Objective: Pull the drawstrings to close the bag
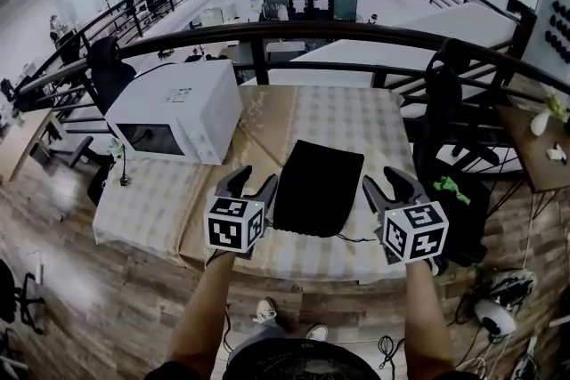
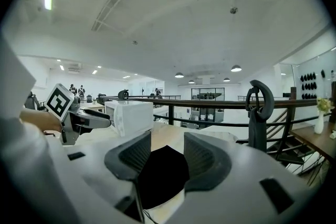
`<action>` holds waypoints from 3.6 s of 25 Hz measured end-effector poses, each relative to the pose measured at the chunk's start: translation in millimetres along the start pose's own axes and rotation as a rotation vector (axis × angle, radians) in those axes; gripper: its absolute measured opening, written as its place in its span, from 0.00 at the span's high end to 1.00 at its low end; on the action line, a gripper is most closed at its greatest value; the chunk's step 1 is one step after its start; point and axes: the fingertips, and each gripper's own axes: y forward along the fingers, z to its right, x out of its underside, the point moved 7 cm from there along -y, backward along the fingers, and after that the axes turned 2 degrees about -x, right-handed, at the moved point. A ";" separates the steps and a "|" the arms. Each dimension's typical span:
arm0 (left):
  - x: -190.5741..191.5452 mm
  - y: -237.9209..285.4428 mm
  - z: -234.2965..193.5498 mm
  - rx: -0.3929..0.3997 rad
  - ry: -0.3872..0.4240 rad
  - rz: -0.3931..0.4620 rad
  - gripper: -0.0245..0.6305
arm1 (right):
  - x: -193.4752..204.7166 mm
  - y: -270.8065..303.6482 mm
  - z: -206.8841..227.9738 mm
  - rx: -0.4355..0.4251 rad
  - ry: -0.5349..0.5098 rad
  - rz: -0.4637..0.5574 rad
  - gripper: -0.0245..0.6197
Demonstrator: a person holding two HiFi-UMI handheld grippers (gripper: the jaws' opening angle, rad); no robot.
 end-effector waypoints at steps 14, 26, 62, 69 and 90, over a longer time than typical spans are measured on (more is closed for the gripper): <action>64.4 18.7 -14.1 0.133 0.110 -0.195 0.61 | 64.9 24.3 -11.7 -0.081 -0.002 -0.195 0.67; 116.9 35.3 -28.9 0.253 0.157 -0.342 0.61 | 131.0 37.0 -25.1 -0.143 0.019 -0.378 0.67; 190.1 81.0 -10.0 0.651 0.572 -0.645 0.63 | 211.8 60.9 -42.2 -0.220 0.009 -0.646 0.73; 191.7 81.3 -7.6 0.655 0.512 -0.682 0.71 | 219.9 63.2 -48.0 -0.236 -0.019 -0.676 0.76; 193.7 74.8 -6.9 0.630 0.420 -0.683 0.91 | 218.5 61.9 -47.0 -0.213 0.036 -0.641 0.91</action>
